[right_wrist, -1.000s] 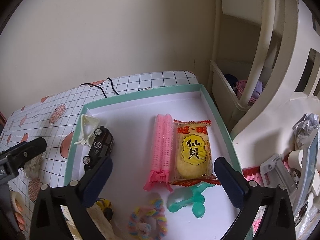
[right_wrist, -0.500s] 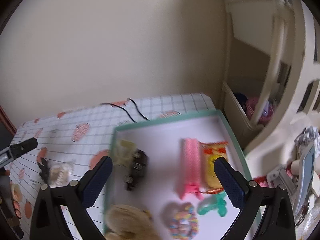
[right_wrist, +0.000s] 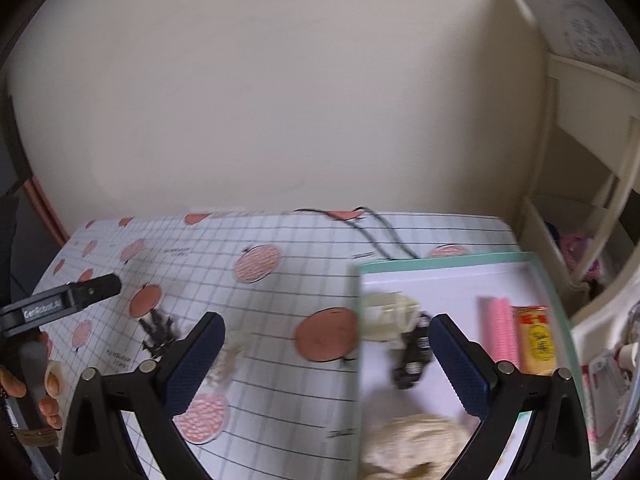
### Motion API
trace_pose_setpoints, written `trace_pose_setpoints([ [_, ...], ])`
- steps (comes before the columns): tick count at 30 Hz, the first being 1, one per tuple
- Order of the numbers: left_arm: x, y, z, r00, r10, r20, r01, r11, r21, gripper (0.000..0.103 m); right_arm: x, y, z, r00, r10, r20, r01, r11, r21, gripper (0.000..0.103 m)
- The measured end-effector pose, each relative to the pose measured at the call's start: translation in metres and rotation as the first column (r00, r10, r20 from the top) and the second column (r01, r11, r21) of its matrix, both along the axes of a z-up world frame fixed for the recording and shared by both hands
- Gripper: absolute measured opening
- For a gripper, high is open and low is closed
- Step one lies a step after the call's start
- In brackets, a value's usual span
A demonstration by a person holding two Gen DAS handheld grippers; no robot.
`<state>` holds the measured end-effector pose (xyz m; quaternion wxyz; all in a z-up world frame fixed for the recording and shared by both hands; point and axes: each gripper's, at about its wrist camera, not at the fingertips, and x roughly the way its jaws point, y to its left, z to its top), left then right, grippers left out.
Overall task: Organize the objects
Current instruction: 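Move both tools back toward the cotton swab bag and black figure, then grasp the cotton swab bag with the right tool while the left tool grasps the black figure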
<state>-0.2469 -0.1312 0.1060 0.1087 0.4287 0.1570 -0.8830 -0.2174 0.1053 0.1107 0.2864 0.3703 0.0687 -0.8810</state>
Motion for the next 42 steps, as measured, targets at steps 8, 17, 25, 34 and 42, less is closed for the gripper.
trace_pose_setpoints([
  [8, 0.003, -0.016, -0.012, 0.999, 0.032, 0.032, -0.032, 0.999, 0.012, 0.103, 0.018, -0.045, -0.029, 0.997, 0.068, 0.023, -0.069, 0.997, 0.046, 0.103],
  [17, -0.004, -0.019, -0.045, 0.994, 0.035, 0.103, -0.041, 0.998, 0.055, 0.103, 0.027, -0.075, -0.069, 0.992, 0.098, 0.083, -0.105, 0.991, 0.087, 0.103],
  [25, -0.010, -0.010, -0.070, 0.988, 0.023, 0.151, -0.033, 0.998, 0.062, 0.103, 0.031, -0.087, -0.087, 0.987, 0.116, 0.109, -0.127, 0.986, 0.104, 0.103],
  [34, -0.014, -0.001, -0.084, 0.983, 0.013, 0.181, -0.021, 0.999, 0.044, 0.100, 0.033, -0.094, -0.102, 0.984, 0.127, 0.123, -0.143, 0.981, 0.129, 0.103],
  [42, -0.014, -0.001, -0.095, 0.979, 0.012, 0.202, -0.019, 0.999, 0.033, 0.095, 0.034, -0.098, -0.107, 0.983, 0.135, 0.126, -0.152, 0.979, 0.136, 0.103],
])
